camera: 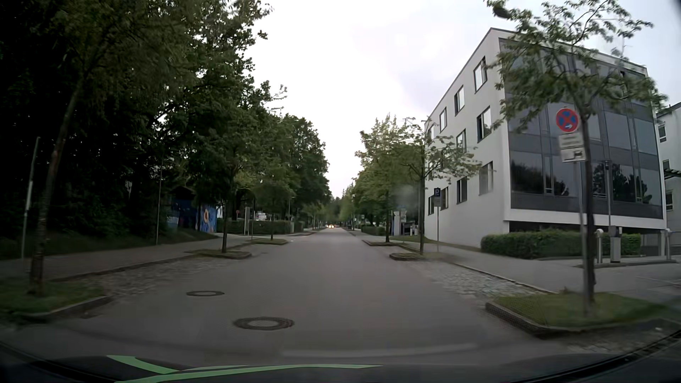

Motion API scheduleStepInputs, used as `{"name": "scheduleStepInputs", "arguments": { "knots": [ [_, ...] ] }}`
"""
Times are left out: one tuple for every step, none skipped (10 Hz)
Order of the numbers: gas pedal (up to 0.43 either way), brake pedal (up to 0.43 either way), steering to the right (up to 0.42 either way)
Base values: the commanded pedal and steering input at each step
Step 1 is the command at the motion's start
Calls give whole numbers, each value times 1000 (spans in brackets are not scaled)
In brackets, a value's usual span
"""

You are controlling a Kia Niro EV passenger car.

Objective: Follow the waypoints while adhering to traffic rules and regulations

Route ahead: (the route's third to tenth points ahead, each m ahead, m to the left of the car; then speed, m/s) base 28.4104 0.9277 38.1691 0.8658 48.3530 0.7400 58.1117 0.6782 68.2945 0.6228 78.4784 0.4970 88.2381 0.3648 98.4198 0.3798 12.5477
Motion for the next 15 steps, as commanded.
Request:
{"name": "scheduleStepInputs", "arguments": {
  "knots": [
    [157,0,1],
    [157,0,1],
    [157,0,1],
    [157,0,1],
    [157,0,2],
    [157,0,2],
    [157,0,1],
    [157,0,1],
    [157,0,0],
    [157,0,0],
    [169,0,0],
    [169,0,0],
    [169,0,0],
    [169,0,0],
    [169,0,0]
  ]
}}
